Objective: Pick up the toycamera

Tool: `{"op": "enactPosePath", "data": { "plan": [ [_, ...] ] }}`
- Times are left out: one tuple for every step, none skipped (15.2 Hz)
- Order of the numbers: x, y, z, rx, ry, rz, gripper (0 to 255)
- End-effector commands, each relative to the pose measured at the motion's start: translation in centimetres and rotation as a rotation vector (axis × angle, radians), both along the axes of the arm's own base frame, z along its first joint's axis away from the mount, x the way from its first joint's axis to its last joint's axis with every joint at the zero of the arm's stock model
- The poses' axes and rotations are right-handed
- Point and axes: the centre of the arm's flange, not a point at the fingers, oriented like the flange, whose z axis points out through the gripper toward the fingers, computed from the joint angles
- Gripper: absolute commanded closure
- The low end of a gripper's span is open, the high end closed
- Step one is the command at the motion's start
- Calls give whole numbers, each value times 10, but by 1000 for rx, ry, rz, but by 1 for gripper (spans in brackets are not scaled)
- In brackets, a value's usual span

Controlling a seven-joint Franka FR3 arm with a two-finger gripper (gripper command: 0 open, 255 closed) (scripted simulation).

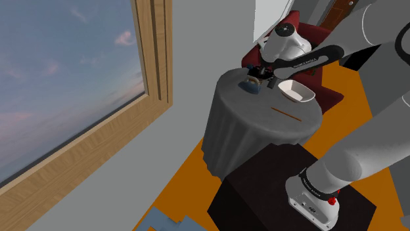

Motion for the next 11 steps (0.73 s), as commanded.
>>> {"op": "enactPosePath", "data": {
  "plan": [
    [0, -1, 12, 0, 0, 0, 255],
    [0, -1, 17, 0, 0, 0, 255],
    [0, -1, 22, 0, 0, 0, 255],
    [0, -1, 27, 0, 0, 0, 255],
    [0, -1, 33, 0, 0, 0, 255],
    [0, -1, 38, 0, 0, 0, 255],
    [0, -1, 43, 0, 0, 0, 255],
    [0, -1, 48, 0, 0, 0, 255],
    [0, -1, 54, 0, 0, 0, 255],
    [0, -1, 55, 0, 0, 0, 255],
    [0, 0, 55, 0, 0, 0, 255]
  ]
}}
